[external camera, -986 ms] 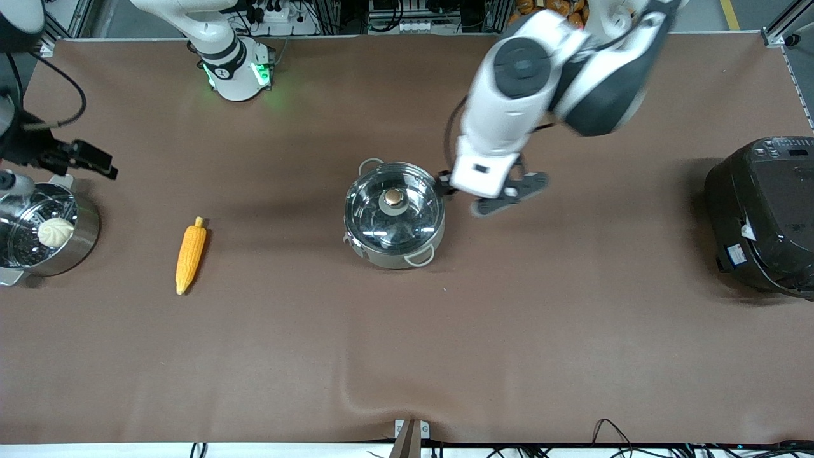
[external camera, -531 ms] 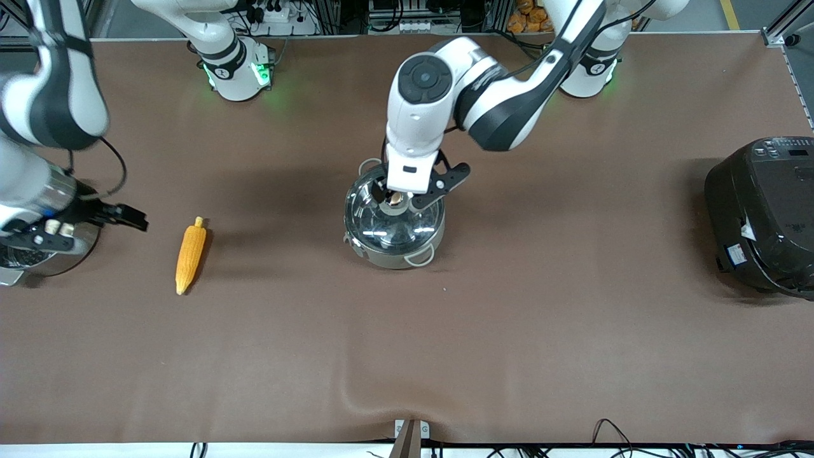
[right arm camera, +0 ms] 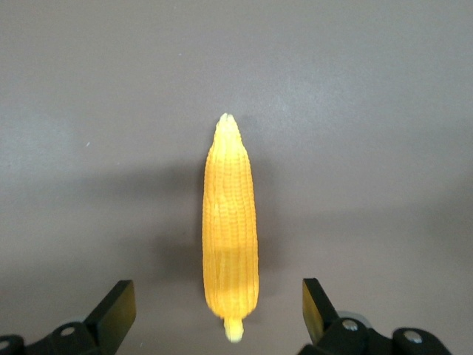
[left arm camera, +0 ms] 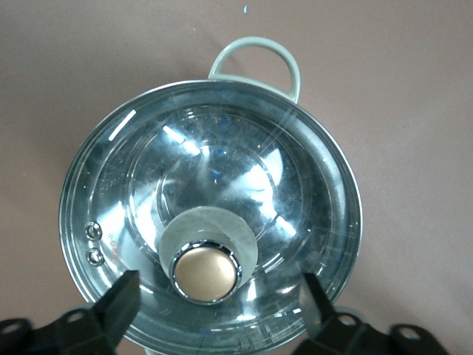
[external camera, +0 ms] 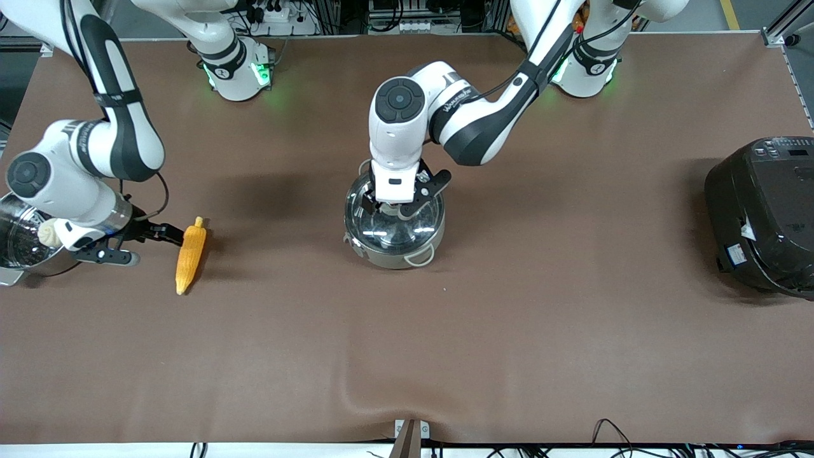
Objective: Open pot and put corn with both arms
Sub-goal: 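Grasp the lid knob with the left gripper while the right gripper reaches the corn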
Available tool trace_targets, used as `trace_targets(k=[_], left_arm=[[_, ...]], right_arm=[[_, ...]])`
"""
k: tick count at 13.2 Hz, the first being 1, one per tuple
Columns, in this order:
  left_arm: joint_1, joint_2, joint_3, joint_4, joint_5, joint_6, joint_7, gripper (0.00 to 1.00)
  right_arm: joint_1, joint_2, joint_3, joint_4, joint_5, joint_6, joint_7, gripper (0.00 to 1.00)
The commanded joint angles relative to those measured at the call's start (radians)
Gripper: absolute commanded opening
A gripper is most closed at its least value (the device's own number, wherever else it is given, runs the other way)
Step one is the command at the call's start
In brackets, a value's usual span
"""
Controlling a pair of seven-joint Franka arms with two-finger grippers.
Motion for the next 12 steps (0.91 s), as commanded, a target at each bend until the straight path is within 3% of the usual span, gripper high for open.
trace_targets(k=[1,6,12], left_arm=[[-0.013,0.039,0.014,0.025,0.014,-0.002,-0.021,0.83],[-0.023,0.065,0.015,0.025,0.023,-0.002,-0.024,0.76],[-0.022,0.062,0.015,0.024,0.026,-0.007,-0.023,0.48]], right_arm=[[-0.006,0.07,0.007,0.003,-0.004,0.073,-0.034,1.0],[-0.006,0.153,0.008,0.002,-0.003,0.156,-0.058,1.0],[-0.013,0.214,0.008,0.003,0.0,0.201,-0.06,1.0]])
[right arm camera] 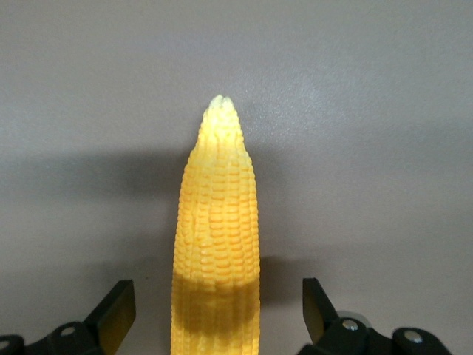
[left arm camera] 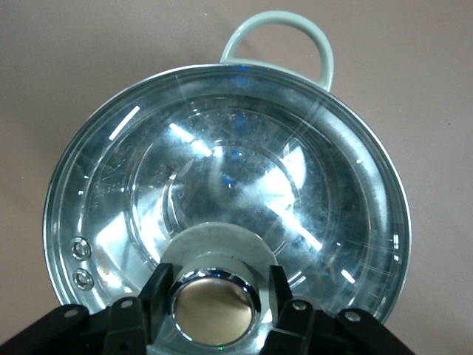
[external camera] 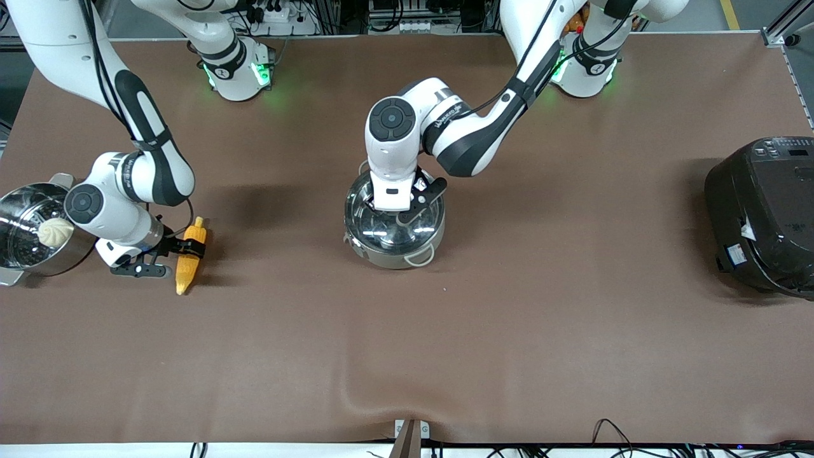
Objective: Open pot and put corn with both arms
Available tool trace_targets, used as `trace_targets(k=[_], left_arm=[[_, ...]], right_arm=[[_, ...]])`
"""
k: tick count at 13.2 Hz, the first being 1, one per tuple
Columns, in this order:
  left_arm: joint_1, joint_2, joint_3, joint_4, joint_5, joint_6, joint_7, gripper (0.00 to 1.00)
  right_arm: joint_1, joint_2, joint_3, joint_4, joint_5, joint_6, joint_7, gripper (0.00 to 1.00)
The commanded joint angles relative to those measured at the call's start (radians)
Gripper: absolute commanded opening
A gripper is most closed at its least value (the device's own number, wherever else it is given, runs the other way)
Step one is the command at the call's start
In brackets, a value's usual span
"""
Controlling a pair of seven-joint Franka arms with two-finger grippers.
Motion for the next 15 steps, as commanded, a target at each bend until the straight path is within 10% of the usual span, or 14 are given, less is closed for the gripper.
trace_targets(k=[1,3,6,13,15], left_arm=[[-0.012,0.007,0.011,0.021,0.021,-0.008,-0.022,0.4],[-0.011,0.003,0.011,0.021,0.021,-0.015,-0.022,0.0],[-0.006,-0.06,0.011,0.021,0.023,-0.102,-0.019,0.0],[0.272,-0.345,-0.003,-0.043,-0.024,-0.304,0.276,0.0],[0.381,-0.401,-0.006,-0.133,-0.035,-0.304,0.5,0.0]], right_arm=[[-0.013,0.022,0.008,0.007,0.0,0.021,-0.012,1.0],[-0.013,0.034,0.008,0.007,0.003,0.022,-0.015,1.0],[-0.01,0.034,0.008,0.007,0.005,0.021,-0.015,1.0],[0.004,0.034,0.009,0.015,0.005,0.019,-0.013,0.03],[0.009,0.029,0.011,0.03,0.009,0.004,-0.009,0.0]])
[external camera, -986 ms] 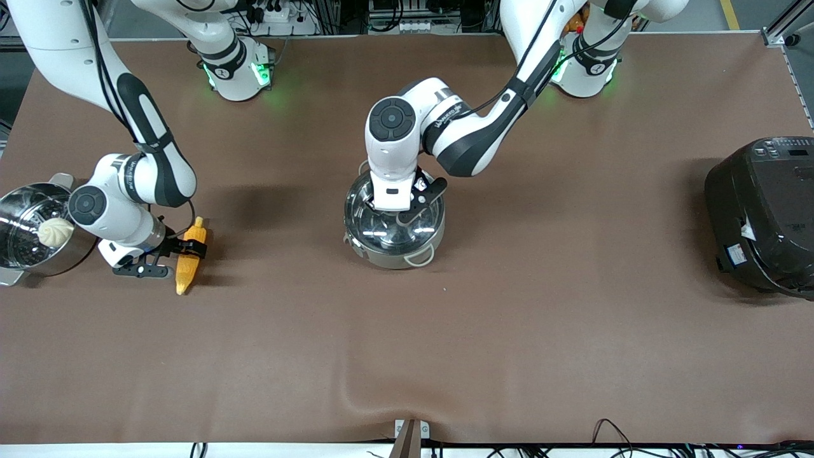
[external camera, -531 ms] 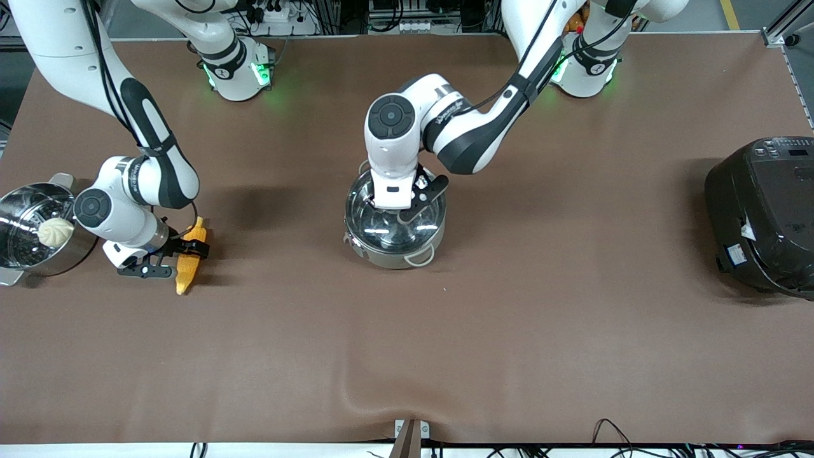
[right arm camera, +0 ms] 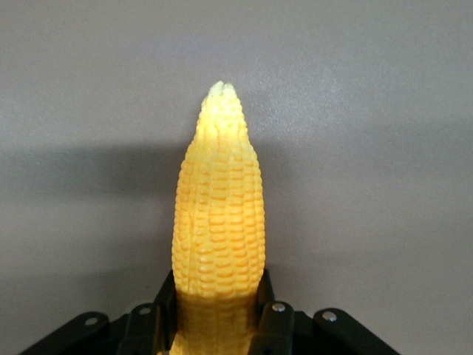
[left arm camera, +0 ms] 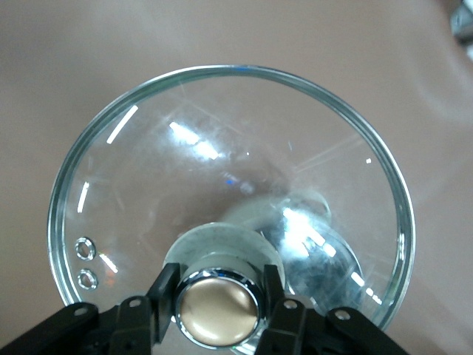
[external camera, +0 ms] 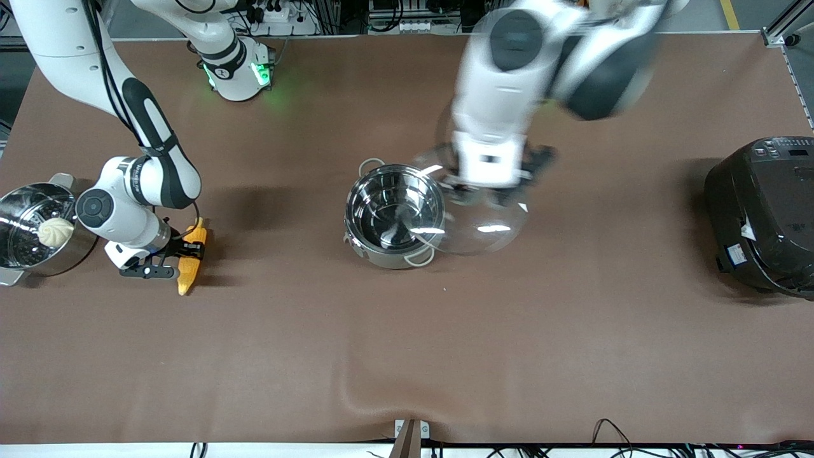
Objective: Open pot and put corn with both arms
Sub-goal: 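Lift the lid off with the left gripper while the right gripper lifts the corn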
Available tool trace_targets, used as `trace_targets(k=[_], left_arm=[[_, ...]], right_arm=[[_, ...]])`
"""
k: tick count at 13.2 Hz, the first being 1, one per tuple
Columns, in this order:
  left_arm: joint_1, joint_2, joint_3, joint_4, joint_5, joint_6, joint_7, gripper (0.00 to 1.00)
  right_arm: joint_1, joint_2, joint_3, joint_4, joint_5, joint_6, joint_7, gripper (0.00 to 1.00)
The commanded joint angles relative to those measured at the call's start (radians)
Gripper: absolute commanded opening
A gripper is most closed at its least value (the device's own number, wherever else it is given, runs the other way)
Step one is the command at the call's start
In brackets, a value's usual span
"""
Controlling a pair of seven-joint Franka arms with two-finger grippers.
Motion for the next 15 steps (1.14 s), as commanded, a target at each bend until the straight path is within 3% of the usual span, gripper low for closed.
trace_targets(k=[1,4,6,9,11,12,15], left_arm=[[0.148,-0.106,-0.02,-0.188,-0.03,0.024,0.295,0.0],[0.347,-0.235,-0.02,-0.424,-0.076,0.123,0.664,0.0],[0.436,-0.293,-0.018,-0.619,-0.078,0.282,0.79,0.0],[0.467,-0.305,-0.014,-0.866,-0.061,0.544,0.843,0.0],[0.498,-0.271,-0.018,-1.019,-0.035,0.799,0.853,0.0],[0.498,-0.243,-0.018,-1.064,-0.035,0.883,0.855,0.0],[0.506,-0.162,-0.018,-1.071,0.004,0.93,0.855,0.0]], right_arm=[[0.003,-0.005,0.005,0.03,0.012,-0.031,-0.005,0.0],[0.026,-0.035,0.008,0.137,0.043,-0.227,0.002,0.0],[0.052,-0.064,0.008,0.238,0.106,-0.393,0.004,0.0],[0.123,-0.098,0.006,0.384,0.114,-0.598,0.149,0.0],[0.207,-0.115,0.008,0.459,0.114,-0.701,0.294,0.0],[0.255,-0.12,0.009,0.493,0.112,-0.749,0.382,0.0],[0.405,-0.115,0.008,0.551,0.103,-0.792,0.618,0.0]])
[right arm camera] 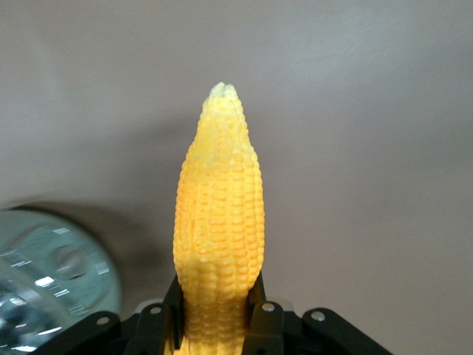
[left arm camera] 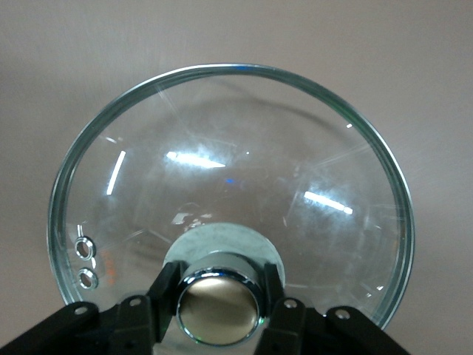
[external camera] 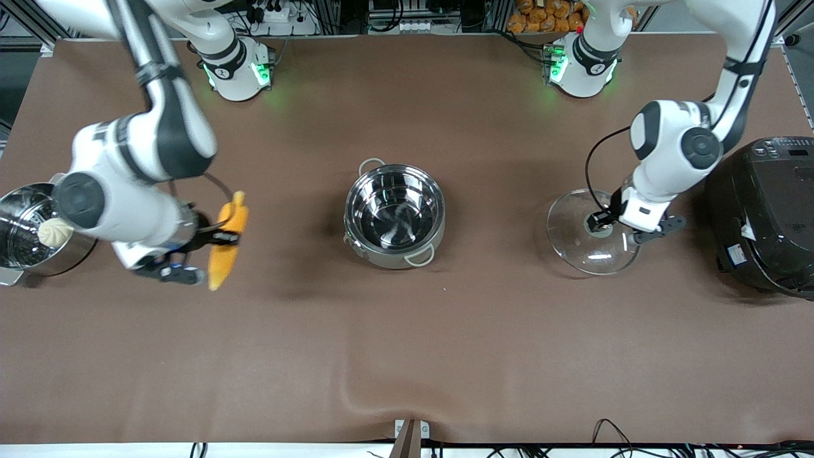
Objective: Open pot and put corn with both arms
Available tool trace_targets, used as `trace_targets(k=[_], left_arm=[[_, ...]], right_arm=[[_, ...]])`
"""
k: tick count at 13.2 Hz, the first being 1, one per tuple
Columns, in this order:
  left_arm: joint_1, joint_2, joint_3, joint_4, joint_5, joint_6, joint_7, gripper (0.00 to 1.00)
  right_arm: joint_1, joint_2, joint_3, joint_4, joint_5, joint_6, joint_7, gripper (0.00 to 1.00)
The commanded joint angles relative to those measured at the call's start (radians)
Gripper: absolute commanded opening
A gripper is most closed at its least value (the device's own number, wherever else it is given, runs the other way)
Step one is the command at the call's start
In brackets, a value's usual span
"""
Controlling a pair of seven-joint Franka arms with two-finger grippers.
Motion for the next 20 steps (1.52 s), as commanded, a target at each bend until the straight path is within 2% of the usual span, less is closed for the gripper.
trace_targets(k=[1,2,3,4,11,17,20], left_arm=[[0.022,0.03,-0.013,0.009,0.028,0.031,0.017,0.0],[0.022,0.05,-0.013,0.012,0.028,0.034,0.017,0.21],[0.022,0.059,-0.013,0.017,0.028,0.034,0.017,0.48],[0.022,0.06,-0.01,0.027,0.029,0.034,0.016,0.99],[0.127,-0.048,-0.015,0.233,0.032,-0.096,0.031,1.0],[0.107,-0.045,-0.018,0.593,0.025,-0.605,0.077,1.0],[0.114,-0.059,-0.047,0.655,0.022,-0.685,0.079,1.0]], right_arm=[[0.128,0.014,-0.011,0.034,-0.01,-0.016,0.203,0.0],[0.179,0.02,-0.014,0.034,-0.016,-0.01,0.258,0.0],[0.215,0.027,-0.014,0.034,-0.022,0.002,0.306,0.0],[0.242,0.035,-0.016,0.034,-0.024,0.017,0.346,0.0],[0.407,0.121,-0.011,0.039,-0.064,0.162,0.677,0.0],[0.458,0.188,-0.009,0.088,-0.064,0.191,0.851,0.0],[0.47,0.213,-0.008,0.098,-0.071,0.228,0.919,0.0]])
